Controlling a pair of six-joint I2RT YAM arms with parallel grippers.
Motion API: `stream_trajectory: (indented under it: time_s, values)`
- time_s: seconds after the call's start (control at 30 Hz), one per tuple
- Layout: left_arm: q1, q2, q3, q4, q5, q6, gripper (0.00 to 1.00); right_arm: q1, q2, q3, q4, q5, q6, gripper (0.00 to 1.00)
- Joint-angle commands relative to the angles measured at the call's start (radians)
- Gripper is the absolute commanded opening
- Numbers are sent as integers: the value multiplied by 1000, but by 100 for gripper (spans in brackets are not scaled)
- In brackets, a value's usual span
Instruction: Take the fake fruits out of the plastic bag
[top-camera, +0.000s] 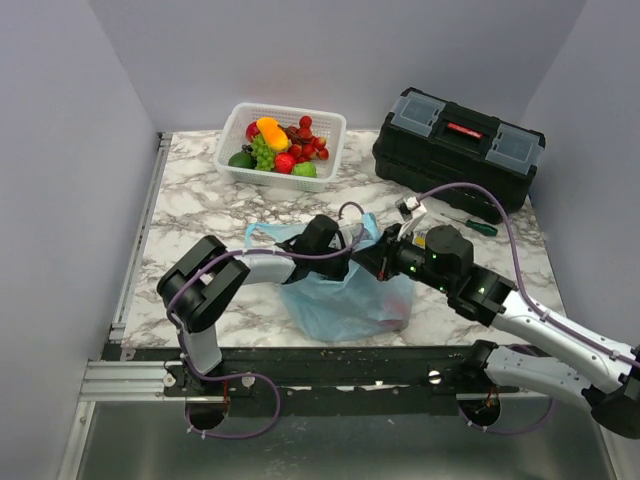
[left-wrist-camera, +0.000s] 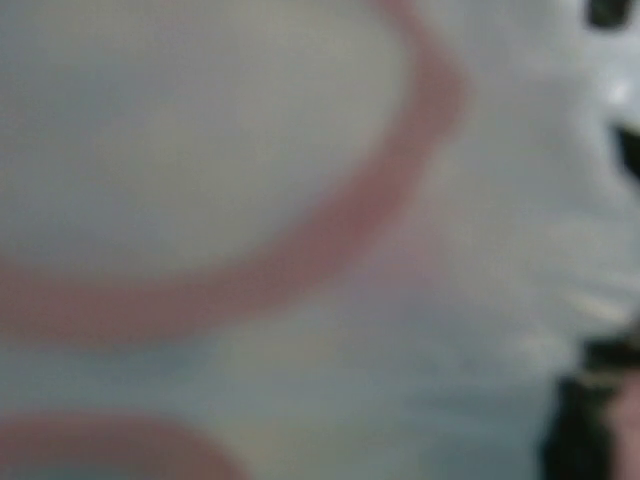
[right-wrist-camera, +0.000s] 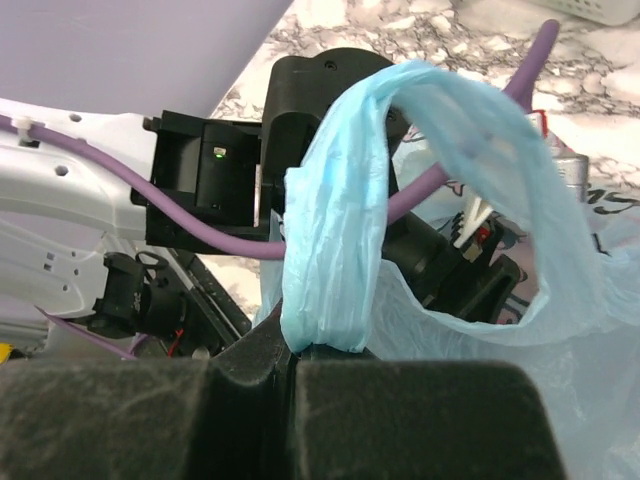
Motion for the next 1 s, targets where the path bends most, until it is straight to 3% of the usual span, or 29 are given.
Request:
stream_trajectory:
  time_s: [0.0,0.3,0.47,0.6,0.77,0.97]
  values:
    - [-61,42,76,-100,-34,87,68,4,-45,-40,-52,52,34,1]
    - [10,-41,-68,95,-118,-94,67,5,-22,-23,-37,55,-8,1]
    - [115,-119,-206,255,-47,-200,67,3,200,154,5,68,-86,1]
    - [190,-182,-278,313,14,-248,67,3,422,357,61,-103,-125,1]
    - [223,-329,-313,151,-92,-177,67,5,602,571,112,-319,-112,1]
    - [223,-420,-304,47,-241,-136,68,5,518,460,143,-294,-104,1]
